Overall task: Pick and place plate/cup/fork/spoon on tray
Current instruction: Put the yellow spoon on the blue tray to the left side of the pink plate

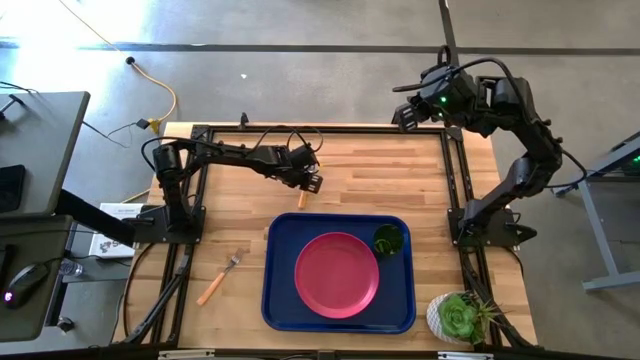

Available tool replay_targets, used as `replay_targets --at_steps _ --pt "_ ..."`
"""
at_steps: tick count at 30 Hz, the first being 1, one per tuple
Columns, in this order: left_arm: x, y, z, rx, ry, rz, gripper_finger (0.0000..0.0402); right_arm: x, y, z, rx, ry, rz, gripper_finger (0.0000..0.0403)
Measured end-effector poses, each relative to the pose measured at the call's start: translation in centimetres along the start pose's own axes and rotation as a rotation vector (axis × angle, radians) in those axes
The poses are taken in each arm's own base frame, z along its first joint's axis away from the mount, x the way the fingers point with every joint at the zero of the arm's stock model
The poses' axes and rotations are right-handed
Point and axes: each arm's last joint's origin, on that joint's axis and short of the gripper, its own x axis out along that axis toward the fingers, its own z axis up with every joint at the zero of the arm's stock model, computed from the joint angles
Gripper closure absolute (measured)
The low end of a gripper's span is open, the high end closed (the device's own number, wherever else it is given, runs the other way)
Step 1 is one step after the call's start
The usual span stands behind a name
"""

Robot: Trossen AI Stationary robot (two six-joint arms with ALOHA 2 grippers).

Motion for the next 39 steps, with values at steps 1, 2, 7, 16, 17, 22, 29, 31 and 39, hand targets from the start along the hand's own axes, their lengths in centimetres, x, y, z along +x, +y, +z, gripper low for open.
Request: replay_targets --at_steps 1,2,7,16,17,22,29,31,39 --pt "0.0 0.0 0.0 0.001 0.0 0.0 0.0277 0.0 0.0 0.0 0.0 0.0 0.0 0.0289" --pt "0.0 0.0 0.0 0.007 0.0 0.0 0.0277 0.0 0.0 0.0 0.0 0.0 0.0 0.0289" --pt "0.0 0.0 0.0 0.016 -0.003 0.003 0.0277 0.0 0.0 0.1 0.005 -0.006 0.003 0.0289" --pt "1.6 0.1 -0.3 0.018 0.033 0.008 0.0277 0.0 0.0 0.1 0.023 -0.007 0.004 0.0289" --pt "1.9 0.1 -0.3 0.018 0.043 0.012 0.0277 0.0 0.0 0.1 0.023 -0.007 0.004 0.0289" --pt "2.4 0.3 -0.6 0.006 0.053 0.043 0.0277 0.0 0.1 0.1 0.025 -0.001 0.014 0.0289" --pt "2.6 0.2 -1.1 0.079 0.001 0.128 0.0296 0.0 0.1 0.1 0.025 0.0 0.017 0.0289" --pt "2.6 0.1 -1.2 0.107 -0.012 0.145 0.0305 0.0 0.1 0.1 0.025 0.0 0.018 0.0289" --pt "2.6 0.4 -1.4 0.197 -0.015 0.208 0.0326 0.0 0.1 0.1 0.023 0.001 0.019 0.0289"
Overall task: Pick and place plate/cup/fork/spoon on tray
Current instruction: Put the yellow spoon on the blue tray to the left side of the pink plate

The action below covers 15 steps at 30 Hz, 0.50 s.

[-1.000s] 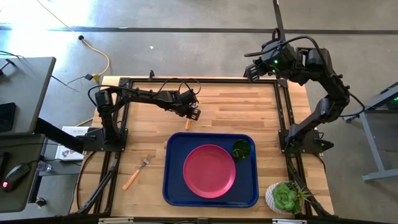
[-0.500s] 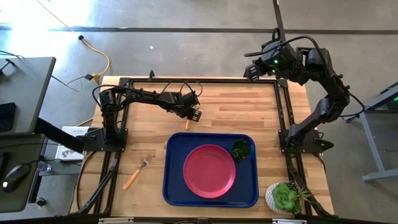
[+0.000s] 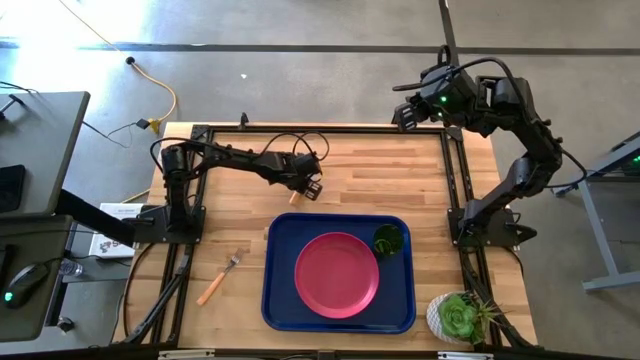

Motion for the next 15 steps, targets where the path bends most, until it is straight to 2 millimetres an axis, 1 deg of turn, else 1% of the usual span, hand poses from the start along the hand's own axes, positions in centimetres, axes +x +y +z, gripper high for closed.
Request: replay_targets --at_steps 8,11,15 --pt "-0.2 0.0 0.0 0.025 0.04 -0.054 0.0359 0.0 0.0 0.0 -0.001 0.0 0.0 0.0289" --pt "-0.9 0.1 0.1 0.011 0.038 -0.083 0.036 0.0 0.0 0.0 -0.003 0.004 0.001 0.0289" --pt "-2.4 0.4 0.0 -0.011 0.06 -0.114 0.036 0.0 0.0 -0.1 -0.006 0.007 0.001 0.0289"
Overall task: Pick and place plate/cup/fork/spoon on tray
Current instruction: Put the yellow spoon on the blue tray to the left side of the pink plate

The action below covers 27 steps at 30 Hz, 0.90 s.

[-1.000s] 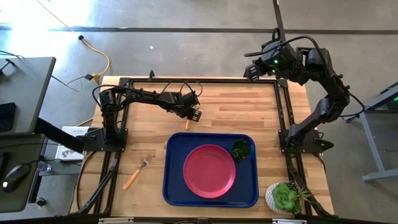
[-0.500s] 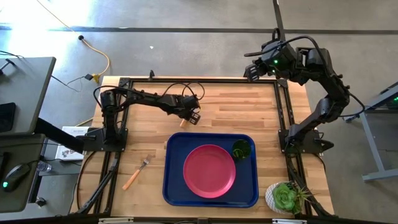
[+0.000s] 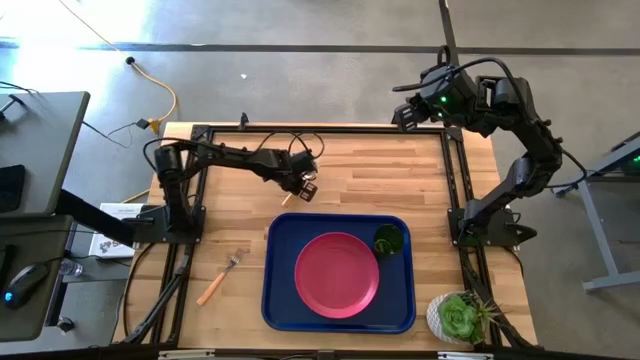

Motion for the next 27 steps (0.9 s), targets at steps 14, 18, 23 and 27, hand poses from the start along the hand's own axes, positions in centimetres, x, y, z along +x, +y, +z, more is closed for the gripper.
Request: replay_targets --at_steps 14,18,23,27 --pt "-7.2 -0.5 -2.0 -0.114 0.001 -0.023 0.036 0.0 0.1 0.0 -0.006 0.011 0.019 0.0289" --pt "-9.5 -1.1 -4.1 -0.123 0.035 -0.015 0.036 0.0 0.1 0.0 -0.024 0.012 0.02 0.0289" --pt "-11.6 -2.2 -6.5 -0.132 0.038 -0.023 0.0359 0.0 0.1 0.0 -0.019 0.012 0.021 0.0289" --pt "-12.2 -2.9 -8.7 -0.145 0.044 -0.044 0.0358 0.0 0.1 -0.1 0.025 0.022 0.032 0.0289"
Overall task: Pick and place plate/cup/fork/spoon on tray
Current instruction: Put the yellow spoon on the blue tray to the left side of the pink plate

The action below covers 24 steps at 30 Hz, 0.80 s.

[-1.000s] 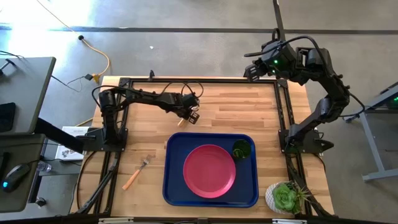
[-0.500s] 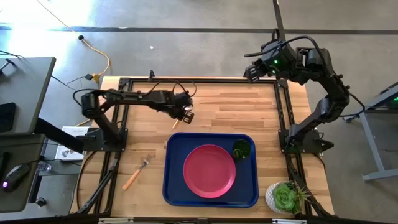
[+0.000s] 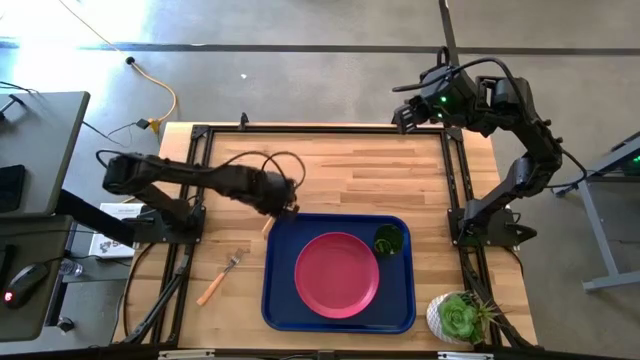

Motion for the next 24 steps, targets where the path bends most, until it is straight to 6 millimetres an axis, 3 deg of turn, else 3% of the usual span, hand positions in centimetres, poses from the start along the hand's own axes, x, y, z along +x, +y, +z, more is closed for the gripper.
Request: replay_targets --at_steps 7,24 --pt "0.3 -1.2 -4.0 -0.026 0.031 -0.011 0.0357 0.0 0.1 -0.1 0.063 0.037 0.052 0.0289" --pt "-1.3 -2.9 -11.5 -0.149 -0.112 -0.071 0.0356 0.0 0.3 -0.2 0.218 0.082 0.099 0.0289"
